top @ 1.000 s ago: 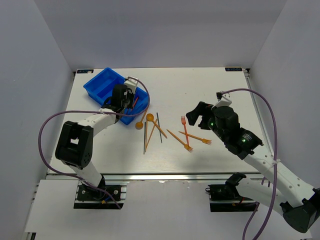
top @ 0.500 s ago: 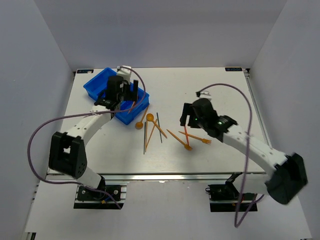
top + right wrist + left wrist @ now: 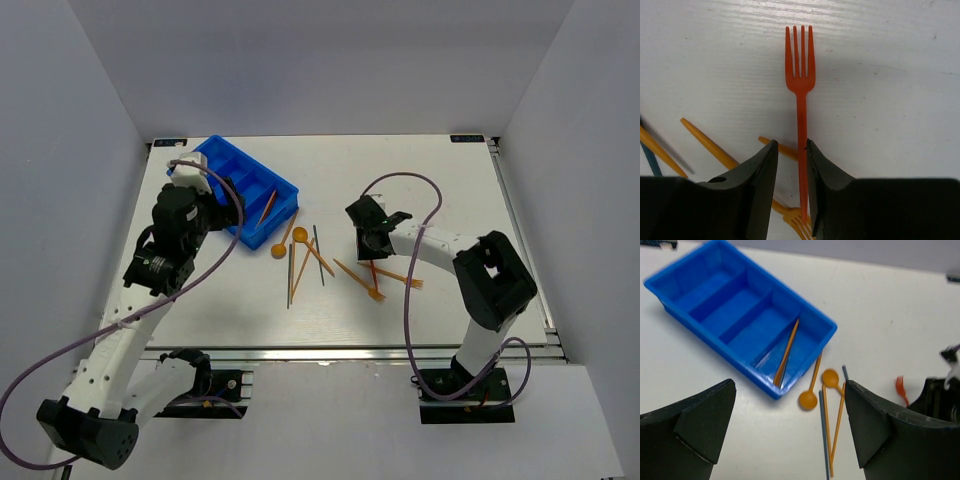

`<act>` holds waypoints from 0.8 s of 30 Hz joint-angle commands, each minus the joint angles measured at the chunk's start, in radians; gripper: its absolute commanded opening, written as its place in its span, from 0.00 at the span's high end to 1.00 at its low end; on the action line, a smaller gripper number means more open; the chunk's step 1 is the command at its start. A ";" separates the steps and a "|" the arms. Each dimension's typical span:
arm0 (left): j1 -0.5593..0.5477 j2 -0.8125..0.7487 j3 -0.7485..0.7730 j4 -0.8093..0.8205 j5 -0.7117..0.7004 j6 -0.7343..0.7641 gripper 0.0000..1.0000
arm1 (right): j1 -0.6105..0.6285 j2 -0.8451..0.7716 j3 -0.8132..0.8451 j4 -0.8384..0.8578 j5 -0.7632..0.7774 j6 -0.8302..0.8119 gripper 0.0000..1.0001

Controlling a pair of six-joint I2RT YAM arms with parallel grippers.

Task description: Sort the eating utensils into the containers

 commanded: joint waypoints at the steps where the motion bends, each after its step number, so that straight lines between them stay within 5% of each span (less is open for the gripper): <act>1: 0.001 0.015 -0.056 -0.082 0.064 0.000 0.02 | -0.022 0.041 0.039 0.012 0.004 -0.024 0.66; 8: 0.001 -0.001 -0.093 -0.053 0.155 -0.020 0.02 | -0.042 0.096 0.018 0.041 -0.013 -0.027 0.77; 12: -0.001 0.008 -0.099 -0.016 0.196 -0.054 0.02 | -0.042 0.086 0.015 0.045 -0.028 -0.032 1.00; 18: -0.046 0.045 -0.223 0.305 0.432 -0.362 0.02 | 0.001 -0.087 -0.025 0.159 -0.109 -0.049 1.00; 21: -0.164 0.090 -0.244 0.465 0.396 -0.483 0.02 | 0.029 -0.228 -0.102 0.289 -0.280 -0.035 1.00; 24: -0.310 0.175 -0.184 0.420 0.197 -0.490 0.02 | 0.074 -0.331 -0.154 0.366 -0.367 0.013 1.00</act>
